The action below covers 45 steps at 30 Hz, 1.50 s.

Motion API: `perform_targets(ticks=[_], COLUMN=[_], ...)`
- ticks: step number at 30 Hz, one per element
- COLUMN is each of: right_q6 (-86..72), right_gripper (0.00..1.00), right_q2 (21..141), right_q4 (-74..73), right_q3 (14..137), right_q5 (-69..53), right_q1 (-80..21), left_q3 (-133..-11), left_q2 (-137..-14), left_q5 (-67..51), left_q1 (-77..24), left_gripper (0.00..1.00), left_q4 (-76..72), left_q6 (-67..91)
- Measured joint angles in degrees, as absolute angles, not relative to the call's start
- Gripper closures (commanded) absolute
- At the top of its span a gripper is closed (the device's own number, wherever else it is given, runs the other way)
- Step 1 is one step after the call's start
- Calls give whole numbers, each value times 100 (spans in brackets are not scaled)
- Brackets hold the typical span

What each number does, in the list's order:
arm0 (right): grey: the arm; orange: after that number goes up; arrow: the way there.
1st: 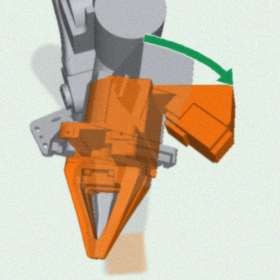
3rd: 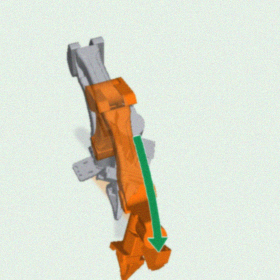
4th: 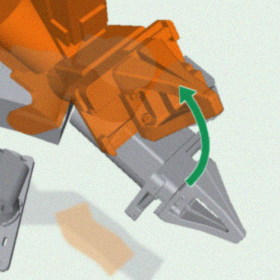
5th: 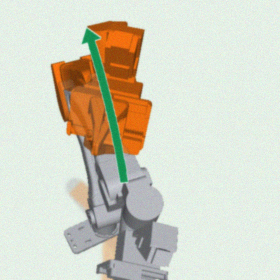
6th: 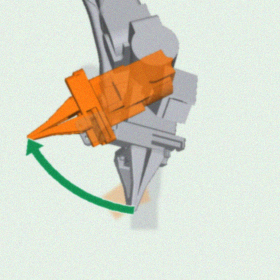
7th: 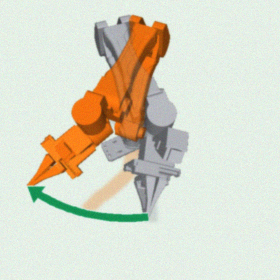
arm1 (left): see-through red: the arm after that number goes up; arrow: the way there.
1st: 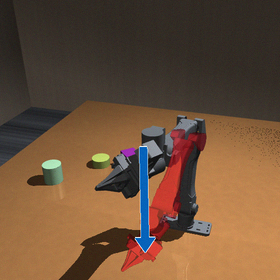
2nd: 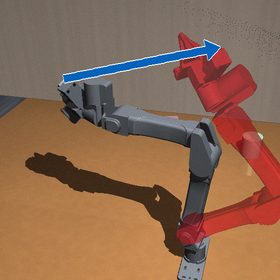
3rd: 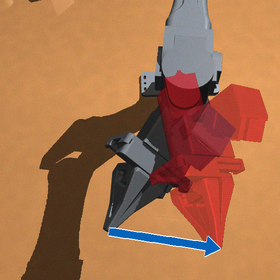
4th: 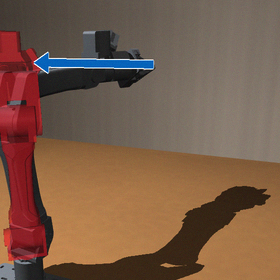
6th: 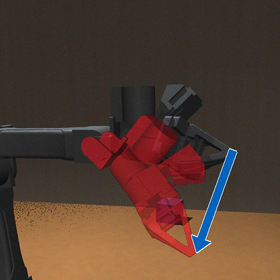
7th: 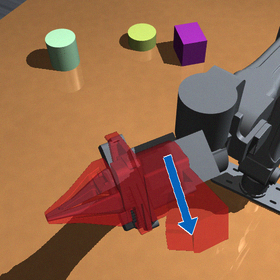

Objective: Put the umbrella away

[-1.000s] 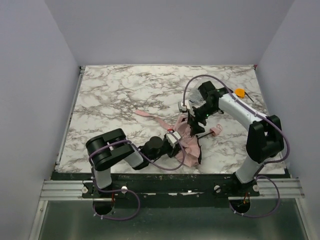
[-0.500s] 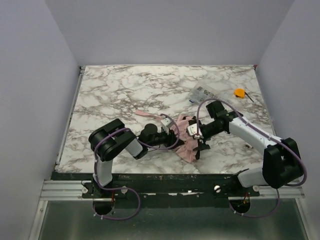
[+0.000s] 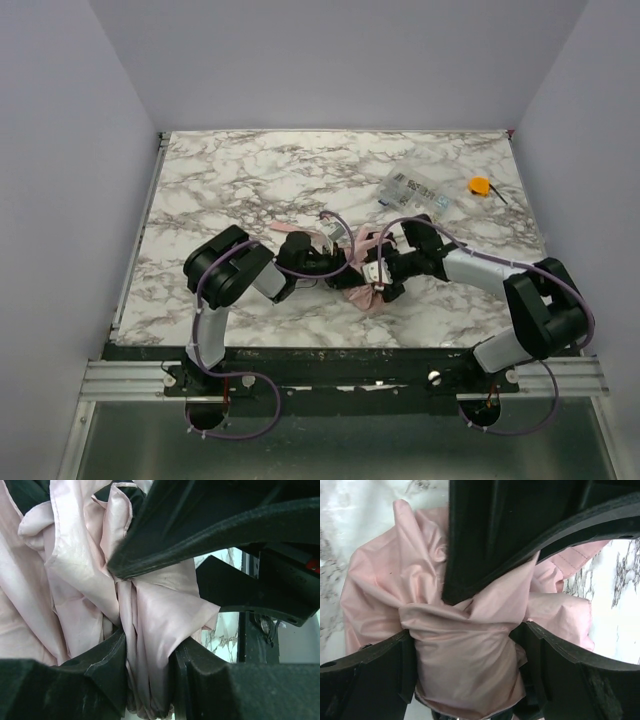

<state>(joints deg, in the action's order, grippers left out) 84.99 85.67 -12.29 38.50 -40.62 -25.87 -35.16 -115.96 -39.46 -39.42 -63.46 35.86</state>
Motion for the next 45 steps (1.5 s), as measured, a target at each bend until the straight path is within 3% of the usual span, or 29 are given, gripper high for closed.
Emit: perform_targets(ticks=[3,5,7,10,16,23,27,31,37,45], right_q6=[8350,8261,8248,8350,8407,8309,8073,7841,7435,7172], right_gripper=[48,63,75,85,89,93,93,93,93,92], right_q2=[8827,9011,9164,9380,9793,10414,10844,11246,11476,11568], right_q4=[-1072,-1249,-1573,-2095,-3114,-4158,-4792,-5312,-5577,-5666], right_q3=[3997,4143,4353,4729,5450,6281,6803,7269,7524,7620], right_q5=[-4007,-3953,-3900,-3892,-3911,-4060,-4174,-4261,-4285,-4285], right_q1=[-2609,-2637,-2676,-2781,-2803,-2768,-2740,-2722,-2781,-2834], left_q3=[-3651,-3701,-3706,-3548,-2670,-1347,-764,-200,-287,-1002], left_q2=[-11598,-11572,-11434,-11076,-9483,-8058,-8283,-8864,-8956,-8777], left_q5=[-4167,-4250,-4246,-4047,-3656,-2738,-2652,-2115,-246,1146], left_q1=[-3876,-3846,-3806,-3750,-3743,-3750,-3868,-5041,-6635,-6790], left_gripper=[68,56,40,23,2,1,2,1,2,2], left_q4=[-6097,-5955,-5804,-5430,-4641,-5258,-6254,-7566,-8023,-7157], left_q6=[3590,3601,3603,3579,3336,2814,2567,1568,-298,-1671])
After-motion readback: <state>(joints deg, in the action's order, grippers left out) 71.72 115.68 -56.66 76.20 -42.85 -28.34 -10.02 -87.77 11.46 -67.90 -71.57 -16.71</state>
